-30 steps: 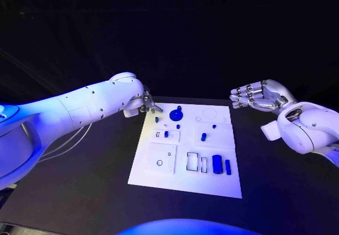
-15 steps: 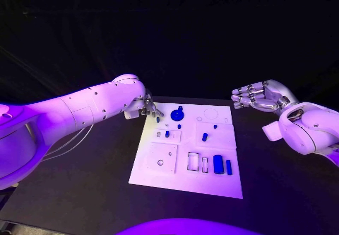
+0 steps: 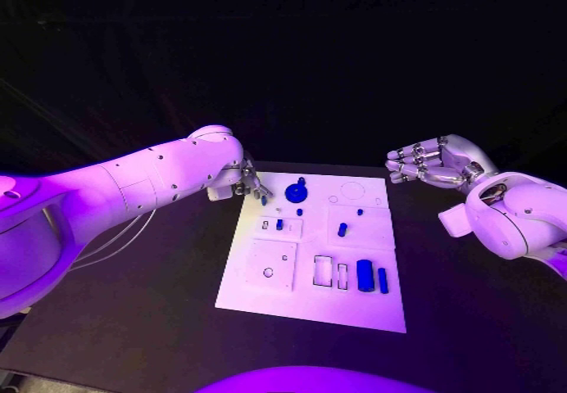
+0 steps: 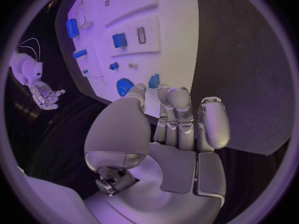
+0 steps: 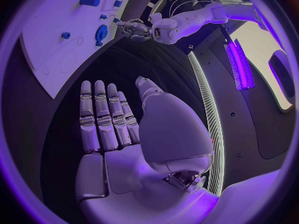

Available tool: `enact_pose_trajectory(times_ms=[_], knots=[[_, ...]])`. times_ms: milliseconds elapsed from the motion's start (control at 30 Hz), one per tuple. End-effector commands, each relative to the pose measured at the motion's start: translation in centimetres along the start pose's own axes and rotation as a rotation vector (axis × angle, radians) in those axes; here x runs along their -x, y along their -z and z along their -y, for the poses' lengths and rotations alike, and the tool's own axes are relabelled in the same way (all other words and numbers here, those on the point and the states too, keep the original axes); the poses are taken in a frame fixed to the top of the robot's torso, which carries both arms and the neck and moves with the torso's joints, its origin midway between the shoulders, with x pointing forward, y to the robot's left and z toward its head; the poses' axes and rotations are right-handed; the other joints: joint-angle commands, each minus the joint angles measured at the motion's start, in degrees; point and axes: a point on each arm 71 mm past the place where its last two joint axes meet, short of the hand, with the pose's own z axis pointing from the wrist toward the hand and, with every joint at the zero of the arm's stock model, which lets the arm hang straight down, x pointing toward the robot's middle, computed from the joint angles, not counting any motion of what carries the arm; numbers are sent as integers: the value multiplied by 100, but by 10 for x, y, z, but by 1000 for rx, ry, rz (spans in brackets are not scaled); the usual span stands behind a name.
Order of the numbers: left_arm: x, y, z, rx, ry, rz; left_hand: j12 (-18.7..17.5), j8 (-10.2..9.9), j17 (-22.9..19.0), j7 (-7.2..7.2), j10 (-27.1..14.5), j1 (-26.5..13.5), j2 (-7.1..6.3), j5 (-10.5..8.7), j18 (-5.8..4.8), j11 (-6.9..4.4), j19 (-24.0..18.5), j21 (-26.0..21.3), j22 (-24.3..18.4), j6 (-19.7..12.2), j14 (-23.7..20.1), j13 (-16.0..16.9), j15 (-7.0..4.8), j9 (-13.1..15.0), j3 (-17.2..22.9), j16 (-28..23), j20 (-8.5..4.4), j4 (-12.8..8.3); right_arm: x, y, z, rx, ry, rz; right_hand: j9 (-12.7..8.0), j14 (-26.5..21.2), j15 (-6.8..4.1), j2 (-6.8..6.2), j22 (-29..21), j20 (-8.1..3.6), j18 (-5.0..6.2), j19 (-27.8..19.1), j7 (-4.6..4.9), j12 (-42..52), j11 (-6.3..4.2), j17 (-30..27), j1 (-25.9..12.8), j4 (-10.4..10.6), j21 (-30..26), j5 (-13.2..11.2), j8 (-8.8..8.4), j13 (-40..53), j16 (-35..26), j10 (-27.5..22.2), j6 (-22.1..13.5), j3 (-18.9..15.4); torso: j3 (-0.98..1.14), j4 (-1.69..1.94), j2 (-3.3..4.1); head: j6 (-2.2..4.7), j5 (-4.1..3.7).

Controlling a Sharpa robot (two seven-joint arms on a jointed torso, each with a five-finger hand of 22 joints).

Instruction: Assemble the parts on the task board

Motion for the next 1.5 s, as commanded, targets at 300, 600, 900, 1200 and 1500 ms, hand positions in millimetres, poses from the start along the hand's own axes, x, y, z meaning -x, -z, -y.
enact_pose_trajectory(times_ms=[300,600,900,1200,1500], knots=[[-2,0,3,-8,35,-12,30,-41,0,-4,37,207,111,24,7,-11,39,20,20,74,16,-3,16,-74,19,-14,7,-40,-2,0,0,-6,8,-20,9,7,-24,69,-16,0,91,-40,-26,27,-26,-8,19,-30,-6,50,15,-3,8,-14,5,-20,0,1,1,-32,4],[-3,0,3,-1,33,-19,37,-46,0,-6,37,285,140,25,6,-13,42,25,30,81,16,-1,15,-95,31,-13,5,-42,-3,0,0,-6,7,-24,10,7,-24,75,-19,0,91,-40,-24,31,-26,-10,19,-30,-6,56,15,-4,7,-15,6,-19,1,-1,0,-50,8],[-4,-1,3,6,26,-24,47,-48,3,0,42,279,122,16,4,-10,46,30,40,87,17,5,16,-105,5,-11,5,-28,-3,0,0,-5,7,-26,10,7,-24,75,-19,0,91,-40,-24,31,-26,-10,19,-30,-6,56,15,-4,7,-15,6,-19,1,-1,2,-53,4],[-4,-2,3,9,27,-22,41,-56,3,-14,33,436,244,32,4,-20,46,31,44,91,17,-15,9,-138,70,-11,0,-56,-3,0,0,-5,6,-27,10,7,-24,75,-19,0,91,-40,-24,31,-26,-10,19,-30,-6,56,15,-4,7,-15,6,-19,-1,-3,3,-66,1],[-5,-2,4,-6,46,-30,-90,-107,-4,-17,-76,1428,512,83,4,-35,38,30,50,-45,10,-161,-12,-230,797,-18,-19,-400,-3,0,0,-9,-6,-28,11,7,-24,87,-26,-1,91,-40,-23,42,-26,-14,24,-33,-5,69,16,-5,6,-18,9,-15,4,-1,1,-99,0]])
